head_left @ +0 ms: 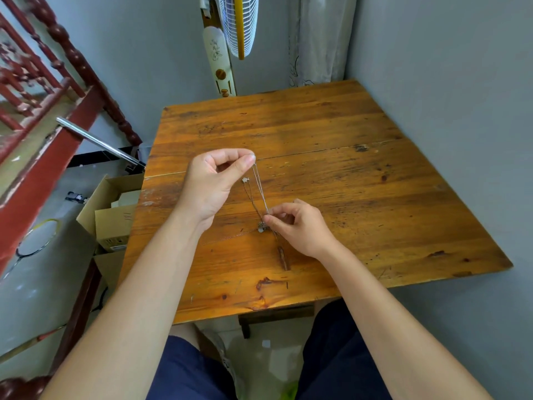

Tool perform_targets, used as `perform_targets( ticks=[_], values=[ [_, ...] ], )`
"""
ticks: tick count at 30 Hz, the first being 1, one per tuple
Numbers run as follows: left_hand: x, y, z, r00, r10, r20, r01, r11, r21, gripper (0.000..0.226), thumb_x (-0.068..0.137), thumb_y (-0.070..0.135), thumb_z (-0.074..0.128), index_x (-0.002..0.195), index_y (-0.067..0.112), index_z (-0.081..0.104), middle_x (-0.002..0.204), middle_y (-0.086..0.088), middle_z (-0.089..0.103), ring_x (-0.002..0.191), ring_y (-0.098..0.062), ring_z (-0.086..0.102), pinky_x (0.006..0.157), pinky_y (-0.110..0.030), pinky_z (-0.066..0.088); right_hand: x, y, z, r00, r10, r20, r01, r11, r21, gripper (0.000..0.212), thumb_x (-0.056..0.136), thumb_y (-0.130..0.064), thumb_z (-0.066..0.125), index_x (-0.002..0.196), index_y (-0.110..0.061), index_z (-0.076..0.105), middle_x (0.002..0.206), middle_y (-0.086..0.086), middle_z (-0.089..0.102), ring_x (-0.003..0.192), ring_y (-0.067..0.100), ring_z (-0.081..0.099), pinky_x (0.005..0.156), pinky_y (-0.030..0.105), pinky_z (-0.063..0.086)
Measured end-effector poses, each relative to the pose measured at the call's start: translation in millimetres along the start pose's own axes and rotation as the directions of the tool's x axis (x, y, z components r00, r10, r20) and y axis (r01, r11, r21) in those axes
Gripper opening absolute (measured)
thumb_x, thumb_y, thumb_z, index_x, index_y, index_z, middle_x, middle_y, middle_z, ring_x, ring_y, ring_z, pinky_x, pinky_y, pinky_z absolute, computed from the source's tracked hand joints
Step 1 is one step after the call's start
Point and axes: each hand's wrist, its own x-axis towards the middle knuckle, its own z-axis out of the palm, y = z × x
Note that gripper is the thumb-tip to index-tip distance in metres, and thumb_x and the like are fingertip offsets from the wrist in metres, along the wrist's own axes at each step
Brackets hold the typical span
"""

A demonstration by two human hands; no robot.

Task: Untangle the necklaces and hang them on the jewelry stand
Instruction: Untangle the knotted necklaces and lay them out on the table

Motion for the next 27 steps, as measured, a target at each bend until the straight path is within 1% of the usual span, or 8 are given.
perform_targets(
  ticks=[5,8,11,14,16,19,23,27],
  values=[
    [1,20,-4,0.998,0.054,-0.04,-0.055,0.998,-0.032,0.013,0.088,0.022,0.072,0.099,0.017,0.075,0.086,0.015,0.072,0.079,0.009,0.061,0.075,-0.014,0.046,-4,-7,-3,0.998,-0.006,0.059,0.01,0.998,-0.067,0.006,0.09,-0.038,0.072,0.096,-0.035,0.073,0.092,-0.003,0.059,0.085,0.012,0.055,0.082,0.034,0.051],
    [2,28,-6,0.995,0.059,-0.082,-0.065,0.995,-0.071,0.011,0.088,0.022,0.072,0.098,0.018,0.075,0.09,0.014,0.074,0.087,0.007,0.063,0.072,-0.014,0.046,-10,-7,-4,0.997,-0.028,0.073,0.036,0.993,-0.116,0.017,0.091,-0.037,0.071,0.106,-0.03,0.077,0.095,0.0,0.062,0.086,0.013,0.055,0.083,0.035,0.051],
    [3,36,-9,0.993,0.046,-0.107,-0.06,0.989,-0.137,0.009,0.088,0.023,0.072,0.096,0.018,0.076,0.086,0.015,0.071,0.085,0.0,0.058,0.066,-0.018,0.044,-15,-4,-5,0.997,-0.027,0.077,0.039,0.986,-0.159,0.021,0.094,-0.037,0.068,0.111,-0.029,0.076,0.101,-0.001,0.069,0.092,0.009,0.053,0.091,0.033,0.049],
    [4,46,-12,0.99,0.062,-0.123,-0.087,0.974,-0.211,0.006,0.088,0.021,0.072,0.093,0.019,0.075,0.084,0.015,0.07,0.081,-0.003,0.055,0.06,-0.02,0.042,-19,-4,-3,0.996,-0.054,0.074,0.069,0.973,-0.219,0.021,0.093,-0.035,0.068,0.111,-0.028,0.077,0.1,-0.006,0.071,0.09,0.009,0.053,0.086,0.031,0.051],
    [5,53,-15,0.989,0.077,-0.13,-0.107,0.964,-0.244,0.005,0.088,0.02,0.072,0.092,0.019,0.075,0.085,0.011,0.069,0.082,-0.005,0.057,0.06,-0.021,0.043,-22,-7,-3,0.995,-0.072,0.064,0.086,0.966,-0.245,0.02,0.094,-0.033,0.068,0.11,-0.026,0.077,0.09,-0.015,0.065,0.091,0.007,0.051,0.086,0.028,0.049],
    [6,60,-19,0.986,0.099,-0.134,-0.128,0.966,-0.225,0.007,0.088,0.022,0.072,0.094,0.019,0.075,0.085,0.008,0.069,0.084,-0.006,0.059,0.062,-0.022,0.045,-26,-10,-5,0.995,-0.08,0.065,0.094,0.963,-0.251,0.021,0.095,-0.03,0.067,0.111,-0.02,0.076,0.079,-0.027,0.046,0.096,0.006,0.048,0.092,0.029,0.045],
    [4,65,-21,0.985,0.108,-0.133,-0.134,0.97,-0.202,0.01,0.088,0.023,0.072,0.097,0.019,0.075,0.087,0.006,0.069,0.085,-0.007,0.06,0.065,-0.024,0.047,-26,-16,-7,0.999,-0.02,0.032,0.025,0.983,-0.18,0.023,0.095,-0.034,0.067,0.114,-0.023,0.073,0.095,-0.009,0.06,0.091,0.011,0.057,0.089,0.031,0.052],
    [1,64,-23,0.987,0.102,-0.127,-0.127,0.971,-0.205,0.011,0.089,0.024,0.071,0.098,0.019,0.075,0.09,0.005,0.071,0.087,-0.008,0.061,0.066,-0.024,0.046,-19,-35,-7,1.0,-0.006,-0.031,0.01,0.991,0.132,0.039,0.096,-0.036,0.065,0.134,-0.026,0.059,0.11,-0.004,0.061,0.091,0.012,0.063,0.086,0.03,0.056]
  ],
)
